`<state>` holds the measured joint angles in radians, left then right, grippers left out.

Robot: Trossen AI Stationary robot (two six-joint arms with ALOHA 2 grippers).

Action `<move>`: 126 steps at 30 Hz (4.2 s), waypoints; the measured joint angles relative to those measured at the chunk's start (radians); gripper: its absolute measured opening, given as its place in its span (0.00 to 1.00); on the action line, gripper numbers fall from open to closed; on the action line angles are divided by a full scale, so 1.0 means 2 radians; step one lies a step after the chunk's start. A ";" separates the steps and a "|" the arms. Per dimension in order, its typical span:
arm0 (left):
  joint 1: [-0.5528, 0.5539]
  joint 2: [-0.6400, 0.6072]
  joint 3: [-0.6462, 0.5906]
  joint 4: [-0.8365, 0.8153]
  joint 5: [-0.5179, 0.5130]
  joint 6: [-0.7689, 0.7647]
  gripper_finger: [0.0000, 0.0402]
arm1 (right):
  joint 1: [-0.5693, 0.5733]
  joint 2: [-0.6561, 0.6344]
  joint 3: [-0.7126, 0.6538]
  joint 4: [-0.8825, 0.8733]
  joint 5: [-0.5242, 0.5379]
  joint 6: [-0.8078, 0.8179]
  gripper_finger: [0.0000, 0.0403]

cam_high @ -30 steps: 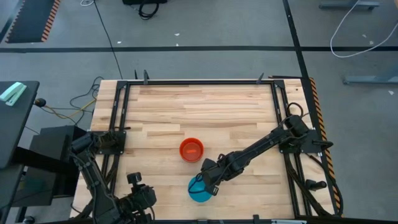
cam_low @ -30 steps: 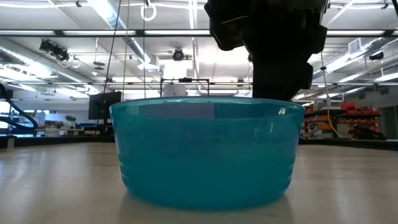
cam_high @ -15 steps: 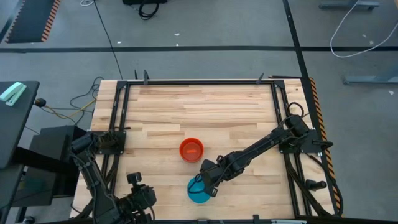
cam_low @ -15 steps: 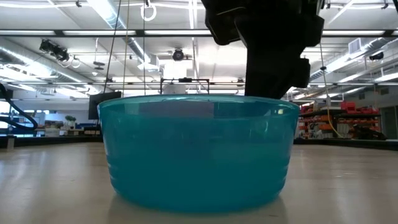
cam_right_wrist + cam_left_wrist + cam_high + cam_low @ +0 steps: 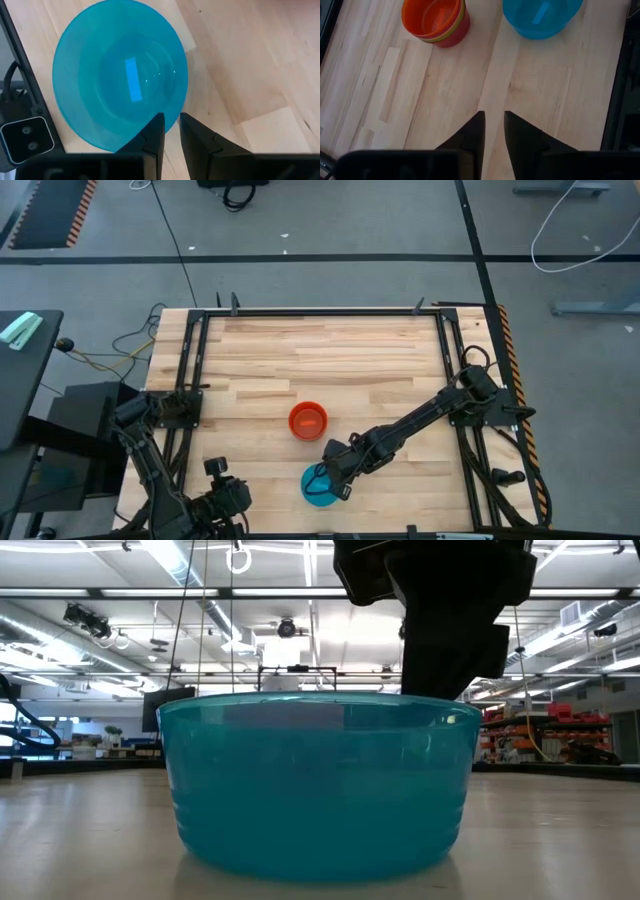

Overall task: Nest bowls inside each other
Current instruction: Stack the blue bowl on top of the orange bowl

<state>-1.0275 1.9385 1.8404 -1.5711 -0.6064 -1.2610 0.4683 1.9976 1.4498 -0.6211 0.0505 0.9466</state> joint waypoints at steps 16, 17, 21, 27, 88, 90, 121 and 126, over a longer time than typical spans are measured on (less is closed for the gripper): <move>0.000 0.000 0.000 0.000 0.000 -0.002 0.20 | -0.001 0.010 0.001 0.004 0.011 -0.002 0.16; 0.000 0.000 0.000 0.000 0.000 -0.002 0.19 | -0.001 0.015 0.001 0.004 0.011 -0.002 0.16; 0.000 0.000 0.000 0.000 0.000 -0.003 0.18 | -0.001 0.040 0.001 0.015 -0.006 -0.003 0.16; 0.000 0.000 0.000 0.000 0.000 -0.002 0.17 | -0.005 0.059 0.001 0.024 -0.022 -0.014 0.16; 0.000 0.000 0.000 0.000 -0.010 0.008 0.13 | -0.146 0.013 0.193 -0.136 0.053 -0.207 0.00; 0.000 0.000 0.000 0.000 -0.010 0.009 0.13 | -0.165 0.013 0.196 -0.140 0.043 -0.214 0.00; 0.000 0.000 0.000 0.000 -0.009 0.035 0.10 | -0.225 0.025 0.172 -0.140 0.007 -0.226 0.00; 0.000 0.000 0.000 0.000 -0.009 0.035 0.11 | -0.235 0.024 0.121 -0.114 -0.004 -0.225 0.00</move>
<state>-1.0271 1.9381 1.8404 -1.5708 -0.6247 -1.1919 -0.0020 2.0464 1.6916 -0.8497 0.0416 0.4969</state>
